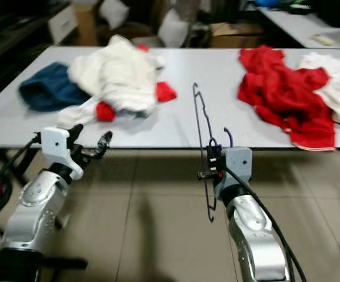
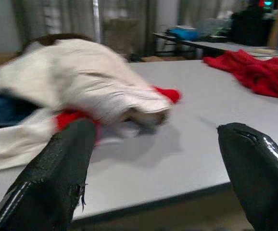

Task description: Hang hanger

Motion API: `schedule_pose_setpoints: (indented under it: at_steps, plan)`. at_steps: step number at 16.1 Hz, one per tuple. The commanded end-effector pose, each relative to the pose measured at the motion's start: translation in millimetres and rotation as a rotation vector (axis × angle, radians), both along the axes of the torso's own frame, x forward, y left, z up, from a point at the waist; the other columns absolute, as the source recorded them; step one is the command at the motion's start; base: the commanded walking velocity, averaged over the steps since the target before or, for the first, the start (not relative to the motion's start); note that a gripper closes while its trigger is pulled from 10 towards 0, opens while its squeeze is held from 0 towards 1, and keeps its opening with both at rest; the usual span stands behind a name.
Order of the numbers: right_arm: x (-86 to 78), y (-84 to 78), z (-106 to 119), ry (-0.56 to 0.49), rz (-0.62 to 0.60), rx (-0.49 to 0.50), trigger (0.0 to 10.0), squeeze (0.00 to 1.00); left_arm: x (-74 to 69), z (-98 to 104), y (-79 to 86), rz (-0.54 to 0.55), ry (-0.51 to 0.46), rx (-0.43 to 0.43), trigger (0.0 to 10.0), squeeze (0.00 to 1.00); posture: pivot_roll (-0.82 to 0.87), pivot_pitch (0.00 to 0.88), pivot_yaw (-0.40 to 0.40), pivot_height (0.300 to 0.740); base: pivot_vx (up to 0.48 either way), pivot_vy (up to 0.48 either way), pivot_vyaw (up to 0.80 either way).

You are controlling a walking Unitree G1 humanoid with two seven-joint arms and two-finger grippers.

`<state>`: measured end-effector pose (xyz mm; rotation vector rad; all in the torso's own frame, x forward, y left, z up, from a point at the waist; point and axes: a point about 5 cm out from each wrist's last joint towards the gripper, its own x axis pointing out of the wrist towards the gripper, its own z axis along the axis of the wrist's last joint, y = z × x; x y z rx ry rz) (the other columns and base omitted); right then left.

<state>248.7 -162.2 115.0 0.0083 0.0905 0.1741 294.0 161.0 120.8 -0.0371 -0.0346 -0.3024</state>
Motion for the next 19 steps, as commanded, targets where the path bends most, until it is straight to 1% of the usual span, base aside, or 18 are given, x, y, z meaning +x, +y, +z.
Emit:
schedule_pose_setpoints:
  at_steps: [1,3,5,8,11,12,13,14,15,16,17,18,19]
  plan:
    - [2.7,-2.2,1,0.007,-0.008,0.002,10.0,0.00,0.2,3,-2.7,-0.024,-0.004,0.010,10.0,0.83,-0.13,0.000,0.046,0.740,0.446,0.000,0.00]
    - [4.9,-4.0,3,-0.008,-0.023,0.011,10.0,0.00,0.9,2,-1.8,-0.027,-0.001,0.013,10.0,0.83,-0.12,0.000,0.044,0.740,0.446,0.000,0.00]
    - [5.3,-3.2,4,-0.020,-0.011,0.008,10.0,0.00,0.3,1,-1.9,-0.035,0.002,0.017,10.0,0.83,-0.13,0.000,0.047,0.740,0.446,0.000,0.00]
    - [4.6,-2.2,4,-0.017,-0.001,0.008,10.0,0.00,-0.1,0,-3.9,-0.058,0.007,0.023,10.0,0.84,-0.13,0.000,0.049,0.740,0.447,0.000,-0.73]
    - [3.8,-2.2,3,-0.022,0.002,-0.001,10.0,0.00,-2.2,-2,-6.2,-0.093,0.009,0.059,10.0,0.84,-0.13,0.000,0.050,0.740,0.453,0.000,0.00]
    - [3.3,-2.0,3,-0.022,0.002,-0.001,10.0,0.00,-2.6,-2,-5.8,-0.102,0.007,0.090,10.0,0.83,-0.13,0.000,0.049,0.740,0.435,0.000,0.00]
    - [2.2,-2.1,3,-0.023,0.004,0.003,10.0,0.00,-2.3,-2,-5.0,-0.134,-0.010,0.171,10.0,0.76,-0.13,0.000,0.048,0.740,0.000,0.000,0.00]
    - [1.8,-2.3,3,-0.024,0.006,-0.002,10.0,0.00,-1.3,-1,-4.1,-0.166,-0.032,0.265,10.0,0.76,-0.13,0.000,0.051,0.740,0.000,0.000,0.00]
    - [1.7,-2.2,3,-0.025,0.007,-0.005,10.0,0.00,-0.3,-1,-1.7,-0.183,-0.046,0.342,10.0,0.77,-0.13,0.000,0.057,0.740,0.000,0.000,0.00]
    - [1.3,-2.3,4,-0.028,0.007,-0.009,10.0,0.00,0.8,-2,1.7,-0.192,-0.048,0.406,10.0,0.75,-0.13,0.000,0.062,0.740,0.000,0.000,0.00]
    - [1.0,-2.0,5,-0.032,0.006,-0.011,10.0,0.00,2.3,-3,6.2,-0.189,-0.039,0.450,10.0,0.44,-0.13,0.000,0.070,0.740,0.000,0.000,0.00]
    - [0.4,-1.8,5,-0.035,0.005,-0.013,10.0,0.00,3.5,-3,10.6,-0.192,-0.030,0.484,10.0,0.02,-0.13,0.000,0.072,0.740,0.000,0.000,0.00]
    - [-0.1,-1.9,5,-0.035,0.007,-0.017,10.0,0.00,3.8,-3,13.2,-0.198,-0.023,0.507,10.0,0.00,-0.13,0.000,0.073,0.740,0.000,0.000,0.00]
